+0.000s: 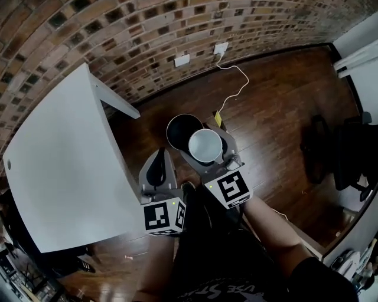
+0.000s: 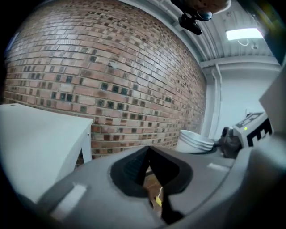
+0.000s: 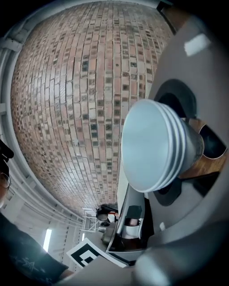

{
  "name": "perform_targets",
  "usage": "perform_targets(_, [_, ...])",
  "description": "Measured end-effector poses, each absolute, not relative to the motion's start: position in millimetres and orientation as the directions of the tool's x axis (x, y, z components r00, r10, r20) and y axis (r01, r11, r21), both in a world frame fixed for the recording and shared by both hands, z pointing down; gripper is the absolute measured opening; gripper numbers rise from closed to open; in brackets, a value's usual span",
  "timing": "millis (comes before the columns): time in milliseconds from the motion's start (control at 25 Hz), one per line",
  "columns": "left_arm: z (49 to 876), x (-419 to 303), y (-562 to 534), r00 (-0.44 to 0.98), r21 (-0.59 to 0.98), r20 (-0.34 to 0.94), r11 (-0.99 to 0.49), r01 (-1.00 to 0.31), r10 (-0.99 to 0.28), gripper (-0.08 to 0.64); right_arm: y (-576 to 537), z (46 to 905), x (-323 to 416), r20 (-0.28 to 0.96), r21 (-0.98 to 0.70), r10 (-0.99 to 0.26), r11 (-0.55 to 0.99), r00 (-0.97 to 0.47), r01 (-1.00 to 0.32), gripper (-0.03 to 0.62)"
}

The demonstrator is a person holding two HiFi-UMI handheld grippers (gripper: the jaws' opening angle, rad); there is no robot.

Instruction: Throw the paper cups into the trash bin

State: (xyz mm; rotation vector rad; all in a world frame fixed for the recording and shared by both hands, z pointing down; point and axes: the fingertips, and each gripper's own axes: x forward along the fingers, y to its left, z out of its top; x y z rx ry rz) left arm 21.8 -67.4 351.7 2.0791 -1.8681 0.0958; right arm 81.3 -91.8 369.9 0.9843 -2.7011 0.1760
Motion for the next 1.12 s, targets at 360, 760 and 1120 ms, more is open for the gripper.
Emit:
perform_targets(360, [462, 27, -98, 0.092, 0.217, 0.349, -0.016, -0.976, -0.933, 0.006, -121, 477, 81, 0.327, -0.066, -0.565, 0.786, -0.758, -0.615, 0.344])
perform_targets(760, [614, 26, -124, 0.093, 0.166, 0.492, -0.012, -0.986, -0.866, 0.005, -142, 615, 66, 0.418, -0.12, -0.481, 0.812, -0.771, -0.571, 0.345])
perform_targets(1120, [693, 30, -111, 0.122, 0.185, 0.574, -0.017, -0.983, -0.81, 0.005, -142, 694, 71, 0.474, -0.195, -0.432, 0.799, -0.767, -0.569, 0.347])
